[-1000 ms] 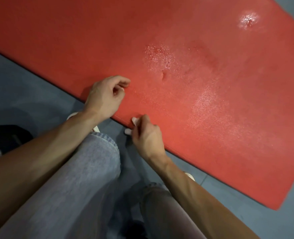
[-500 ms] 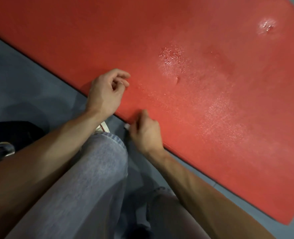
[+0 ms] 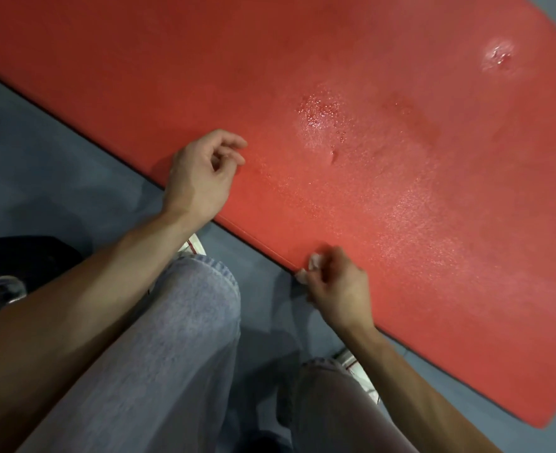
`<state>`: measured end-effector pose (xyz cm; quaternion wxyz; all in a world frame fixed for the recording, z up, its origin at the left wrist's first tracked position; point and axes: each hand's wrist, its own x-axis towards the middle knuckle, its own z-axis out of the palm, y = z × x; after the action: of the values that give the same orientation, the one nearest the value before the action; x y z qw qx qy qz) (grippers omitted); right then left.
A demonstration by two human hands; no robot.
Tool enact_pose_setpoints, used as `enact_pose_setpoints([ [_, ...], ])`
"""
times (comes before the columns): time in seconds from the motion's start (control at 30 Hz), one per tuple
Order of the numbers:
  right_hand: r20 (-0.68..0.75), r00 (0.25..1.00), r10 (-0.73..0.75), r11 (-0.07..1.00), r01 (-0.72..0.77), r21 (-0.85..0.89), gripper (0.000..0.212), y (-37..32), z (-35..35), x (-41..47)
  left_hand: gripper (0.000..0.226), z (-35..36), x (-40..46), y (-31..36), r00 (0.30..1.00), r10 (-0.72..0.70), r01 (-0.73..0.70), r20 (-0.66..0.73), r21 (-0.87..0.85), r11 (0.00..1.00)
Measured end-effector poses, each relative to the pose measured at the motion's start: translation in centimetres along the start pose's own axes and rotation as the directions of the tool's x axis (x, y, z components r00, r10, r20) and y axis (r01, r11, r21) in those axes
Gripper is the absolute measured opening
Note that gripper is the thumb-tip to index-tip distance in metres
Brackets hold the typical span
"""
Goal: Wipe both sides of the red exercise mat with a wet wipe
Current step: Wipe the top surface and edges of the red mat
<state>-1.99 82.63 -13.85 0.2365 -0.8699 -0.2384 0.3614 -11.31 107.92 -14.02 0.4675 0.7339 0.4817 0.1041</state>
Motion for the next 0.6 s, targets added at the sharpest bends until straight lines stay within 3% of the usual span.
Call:
enact_pose_setpoints([
  [0.17, 0.12, 0.979, -0.167, 0.985, 0.17, -0.017, 0.015, -8.9, 5.8, 5.7, 0.035, 0.2, -0.4, 0.1, 1.0, -0.013, 0.013, 0.02, 0.011, 1.0],
  [0.27, 0.116, 0.983, -0.142, 0.988, 0.134, 0.07, 0.007, -7.6, 3.9, 4.6, 0.035, 0.5, -0.5, 0.4, 0.999, -0.012, 0.011, 0.036, 0.014, 1.0],
  [0.4, -0.029, 0.998, 0.056, 0.998, -0.056, -0.029, 0.015, 2.1, -3.1, -0.3, 0.034, 0.9, -0.3, 0.9, 0.998, -0.014, 0.012, 0.061, 0.025, 1.0],
  [0.5, -0.322, 0.912, 0.253, 0.959, -0.28, -0.038, 0.013, 6.6, -7.3, -0.7, 0.035, 1.2, -0.2, 1.5, 0.997, -0.018, 0.016, 0.077, 0.023, 1.0],
  [0.57, -0.361, 0.911, 0.201, 0.974, -0.224, -0.024, 0.01, 6.1, -6.8, -0.6, 0.035, 1.6, -0.4, 1.8, 0.995, -0.013, 0.011, 0.094, 0.021, 1.0],
  [0.6, -0.268, 0.957, 0.112, 0.993, -0.12, -0.014, 0.008, 4.8, -5.4, -0.9, 0.035, 1.7, -0.4, 2.0, 0.995, -0.005, 0.003, 0.102, 0.025, 1.0],
])
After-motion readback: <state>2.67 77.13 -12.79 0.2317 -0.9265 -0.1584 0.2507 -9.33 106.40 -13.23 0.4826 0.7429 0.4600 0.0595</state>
